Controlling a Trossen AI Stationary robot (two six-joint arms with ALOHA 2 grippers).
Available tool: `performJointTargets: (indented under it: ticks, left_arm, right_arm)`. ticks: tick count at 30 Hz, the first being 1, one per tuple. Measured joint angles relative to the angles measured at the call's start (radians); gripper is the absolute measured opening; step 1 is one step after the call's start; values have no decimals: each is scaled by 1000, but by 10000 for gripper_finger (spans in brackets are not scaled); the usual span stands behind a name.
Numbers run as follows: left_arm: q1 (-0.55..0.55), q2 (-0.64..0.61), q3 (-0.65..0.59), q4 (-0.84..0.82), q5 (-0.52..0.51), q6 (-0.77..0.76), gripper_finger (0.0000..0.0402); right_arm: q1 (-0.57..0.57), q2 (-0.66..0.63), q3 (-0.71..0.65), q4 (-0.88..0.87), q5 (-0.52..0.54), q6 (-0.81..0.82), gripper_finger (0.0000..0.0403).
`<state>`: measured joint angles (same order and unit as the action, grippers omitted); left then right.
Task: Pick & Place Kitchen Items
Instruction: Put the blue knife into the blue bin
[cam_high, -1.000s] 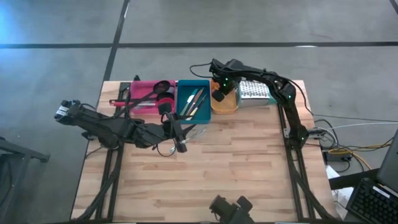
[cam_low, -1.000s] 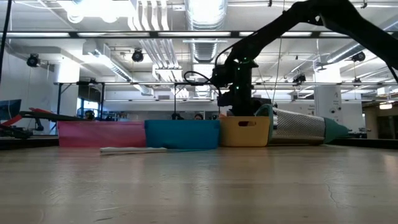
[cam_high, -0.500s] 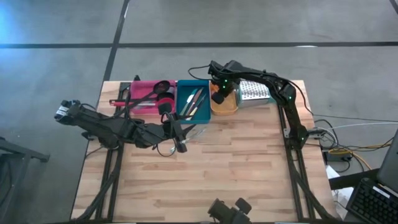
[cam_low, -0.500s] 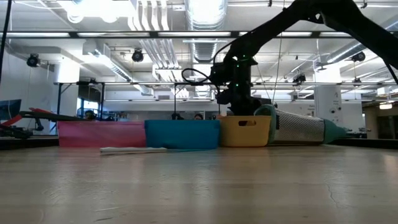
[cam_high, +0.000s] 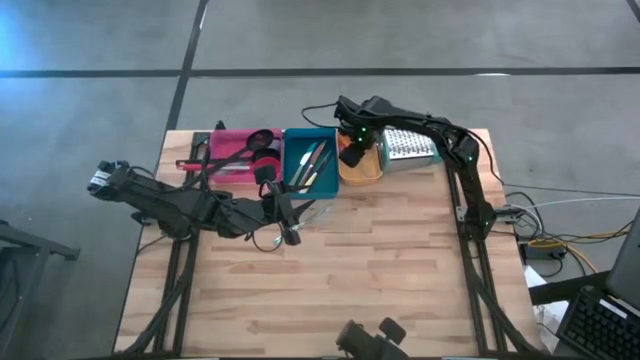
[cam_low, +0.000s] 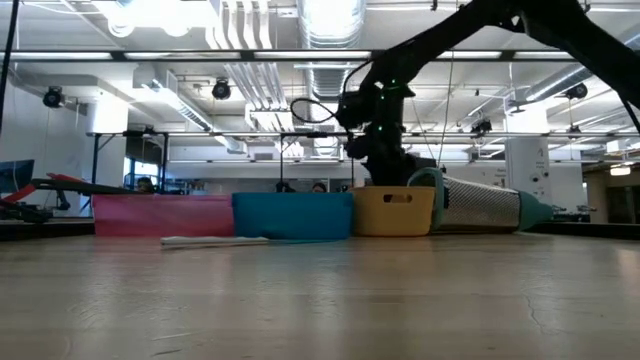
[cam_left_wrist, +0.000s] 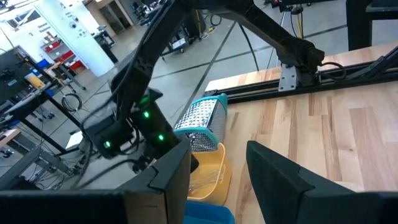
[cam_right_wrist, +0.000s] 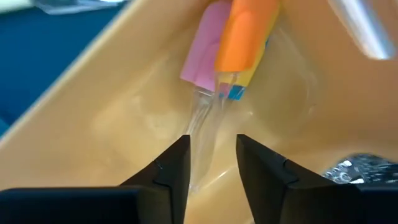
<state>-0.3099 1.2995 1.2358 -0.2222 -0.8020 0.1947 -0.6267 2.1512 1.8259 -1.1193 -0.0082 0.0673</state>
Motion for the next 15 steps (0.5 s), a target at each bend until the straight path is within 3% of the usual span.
performJointTargets:
  ticks: [7, 15]
  left_arm:
    - [0, 0, 0, 0, 0, 0, 161]
    - [0, 0, 0, 0, 0, 0, 161]
  right_arm:
    - [2, -106, 0, 4, 6, 20, 136]
    - [62, -280, -21, -4, 8, 49, 119]
